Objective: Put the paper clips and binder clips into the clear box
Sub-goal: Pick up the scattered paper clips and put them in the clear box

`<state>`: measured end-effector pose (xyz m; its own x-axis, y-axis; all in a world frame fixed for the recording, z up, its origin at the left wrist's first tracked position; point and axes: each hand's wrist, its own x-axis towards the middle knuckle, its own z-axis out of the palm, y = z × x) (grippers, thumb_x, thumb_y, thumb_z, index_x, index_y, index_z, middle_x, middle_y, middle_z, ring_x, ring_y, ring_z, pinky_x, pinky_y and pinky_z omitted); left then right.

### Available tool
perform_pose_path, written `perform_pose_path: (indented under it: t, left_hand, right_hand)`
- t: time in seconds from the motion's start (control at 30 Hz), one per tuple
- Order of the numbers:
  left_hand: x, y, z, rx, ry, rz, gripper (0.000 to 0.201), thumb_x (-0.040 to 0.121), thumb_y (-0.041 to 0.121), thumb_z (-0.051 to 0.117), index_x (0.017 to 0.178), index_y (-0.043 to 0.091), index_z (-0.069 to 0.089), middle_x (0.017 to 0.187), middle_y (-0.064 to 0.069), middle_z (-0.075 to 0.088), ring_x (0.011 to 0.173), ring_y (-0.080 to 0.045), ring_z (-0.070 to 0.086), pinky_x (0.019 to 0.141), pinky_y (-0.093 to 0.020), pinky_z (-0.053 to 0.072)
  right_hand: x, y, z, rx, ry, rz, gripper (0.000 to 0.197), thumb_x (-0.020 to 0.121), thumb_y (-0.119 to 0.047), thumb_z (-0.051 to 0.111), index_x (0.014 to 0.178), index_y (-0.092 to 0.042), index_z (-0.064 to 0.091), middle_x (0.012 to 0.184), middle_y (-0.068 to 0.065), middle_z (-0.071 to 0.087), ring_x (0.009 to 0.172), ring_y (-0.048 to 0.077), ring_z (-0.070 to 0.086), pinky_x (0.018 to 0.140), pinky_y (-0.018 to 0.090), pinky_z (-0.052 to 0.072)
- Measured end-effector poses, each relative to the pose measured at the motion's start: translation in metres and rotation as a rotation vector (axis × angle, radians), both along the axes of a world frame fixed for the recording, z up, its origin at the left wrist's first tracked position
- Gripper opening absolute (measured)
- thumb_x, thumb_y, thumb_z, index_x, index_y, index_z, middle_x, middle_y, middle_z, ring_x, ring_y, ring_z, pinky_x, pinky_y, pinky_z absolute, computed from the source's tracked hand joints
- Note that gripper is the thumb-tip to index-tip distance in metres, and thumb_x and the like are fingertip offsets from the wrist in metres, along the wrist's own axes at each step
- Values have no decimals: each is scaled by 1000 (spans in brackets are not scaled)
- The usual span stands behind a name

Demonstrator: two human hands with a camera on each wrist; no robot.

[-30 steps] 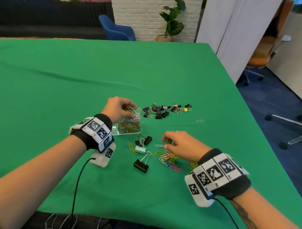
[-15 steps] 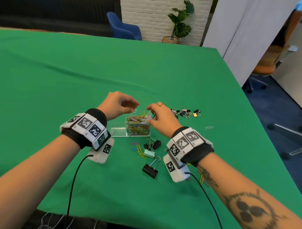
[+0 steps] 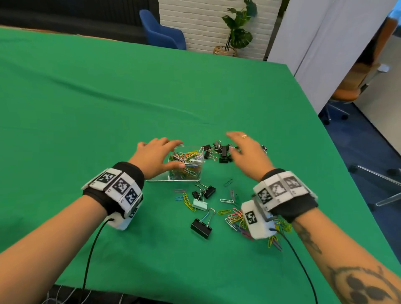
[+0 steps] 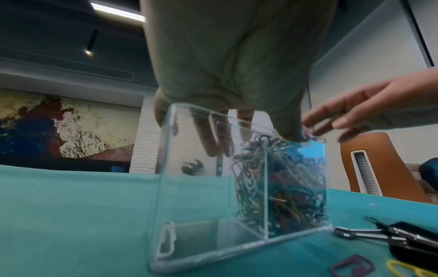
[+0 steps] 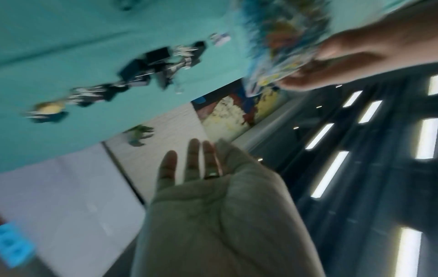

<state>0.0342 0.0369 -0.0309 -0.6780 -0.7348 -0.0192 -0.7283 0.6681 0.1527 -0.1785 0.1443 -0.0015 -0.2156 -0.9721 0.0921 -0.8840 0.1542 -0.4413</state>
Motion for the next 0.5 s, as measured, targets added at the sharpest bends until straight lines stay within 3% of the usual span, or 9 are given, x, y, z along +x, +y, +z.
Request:
perform_pose_path:
  t: [0.1, 0.17, 0.27, 0.33, 0.4, 0.47, 0.5]
  left_hand:
    - [3, -4, -6, 36, 89, -21, 91, 59, 86, 30, 135, 36, 35, 116, 2, 53, 114, -18, 47, 97, -43, 29]
    - [5, -5, -8, 45, 122, -34, 108, 44, 95, 10, 133, 38, 36, 112, 4, 54, 111, -17, 47, 94, -42, 29]
    - [8, -6, -5, 50, 126, -17, 117, 38, 98, 0, 132, 39, 37, 108, 6, 53, 108, -14, 47, 93, -40, 29]
    - [9, -5, -3, 65, 125, -7, 114, 40, 98, 6, 132, 38, 37, 107, 6, 52, 106, -14, 46, 95, -41, 29]
    - [8, -3, 0, 75, 117, 7, 92, 57, 89, 28, 133, 37, 38, 109, 5, 53, 108, -15, 47, 97, -42, 29]
    - [8, -2, 2, 83, 117, 13, 75, 69, 75, 44, 132, 36, 38, 109, 5, 53, 106, -15, 47, 97, -41, 29]
    - [8, -1, 3, 89, 118, 8, 79, 65, 78, 43, 132, 36, 39, 106, 7, 52, 102, -13, 46, 95, -39, 29]
  right_hand:
    - [-36, 10, -9, 364, 38, -229, 44, 88, 4, 35, 129, -3, 50, 134, 17, 51, 122, 29, 50, 103, 36, 39]
    - [-35, 11, -21, 538, 73, -173, 45, 90, 2, 35, 132, -3, 47, 139, 16, 47, 127, 28, 46, 106, 36, 36]
    - [-14, 9, -38, 531, 86, 10, 49, 90, 0, 43, 137, -13, 42, 140, 12, 41, 127, 27, 43, 106, 35, 37]
    - [-5, 6, -47, 468, 184, 84, 41, 88, -4, 51, 127, -16, 51, 129, 8, 48, 115, 26, 52, 97, 36, 46]
    - [-4, 3, -51, 432, 237, 99, 26, 86, -9, 56, 112, -16, 57, 118, 4, 54, 107, 23, 55, 91, 36, 49]
    - [-6, -1, -51, 481, 217, 93, 8, 87, -12, 57, 95, -15, 56, 106, 4, 54, 98, 21, 55, 89, 34, 49]
    - [-8, -2, -49, 516, 189, 92, 8, 87, -12, 57, 83, -16, 52, 99, 4, 53, 93, 19, 53, 87, 33, 48]
